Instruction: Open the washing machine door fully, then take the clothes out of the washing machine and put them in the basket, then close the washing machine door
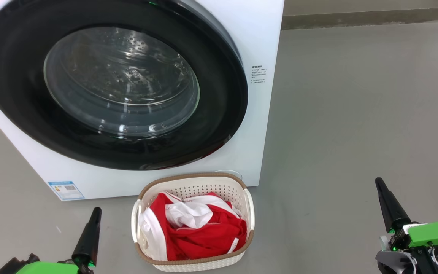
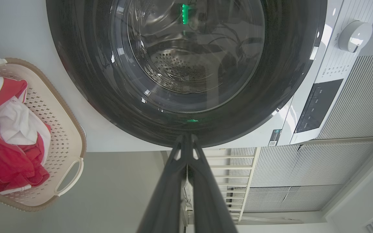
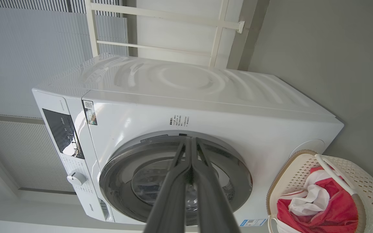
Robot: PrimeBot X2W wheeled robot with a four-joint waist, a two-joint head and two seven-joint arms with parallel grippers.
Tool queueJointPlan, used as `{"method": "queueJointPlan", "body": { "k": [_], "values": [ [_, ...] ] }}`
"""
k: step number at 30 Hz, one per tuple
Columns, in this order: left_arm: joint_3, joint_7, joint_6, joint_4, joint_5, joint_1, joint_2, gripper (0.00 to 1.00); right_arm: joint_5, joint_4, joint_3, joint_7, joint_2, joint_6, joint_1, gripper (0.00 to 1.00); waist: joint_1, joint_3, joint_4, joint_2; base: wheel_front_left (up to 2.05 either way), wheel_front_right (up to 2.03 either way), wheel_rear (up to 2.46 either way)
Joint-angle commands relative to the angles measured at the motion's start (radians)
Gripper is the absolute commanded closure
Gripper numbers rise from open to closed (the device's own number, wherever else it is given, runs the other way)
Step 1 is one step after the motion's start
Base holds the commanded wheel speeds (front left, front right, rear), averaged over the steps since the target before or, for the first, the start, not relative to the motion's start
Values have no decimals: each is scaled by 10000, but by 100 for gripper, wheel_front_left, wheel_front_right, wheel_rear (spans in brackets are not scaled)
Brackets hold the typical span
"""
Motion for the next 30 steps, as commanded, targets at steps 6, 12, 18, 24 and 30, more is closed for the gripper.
{"method": "queueJointPlan", "body": {
  "k": [6, 12, 18, 24, 30],
  "values": [
    [373, 47, -71, -275, -56, -293, 90, 100, -15, -290, 158, 41, -108, 6, -432, 100, 0, 0, 0, 0, 0, 0, 0],
    [378, 50, -71, -275, -53, -294, 87, 100, -19, -290, 154, 45, -105, 6, -433, 100, 0, 0, 0, 0, 0, 0, 0],
    [382, 53, -71, -275, -49, -294, 84, 100, -22, -289, 149, 48, -102, 6, -433, 100, 0, 0, 0, 0, 0, 0, 0],
    [385, 56, -71, -275, -46, -294, 81, 100, -25, -289, 146, 51, -100, 6, -434, 100, 0, 0, 0, 0, 0, 0, 0],
    [389, 59, -71, -275, -44, -295, 79, 100, -28, -289, 142, 54, -97, 6, -434, 100, 0, 0, 0, 0, 0, 0, 0]
  ]
}}
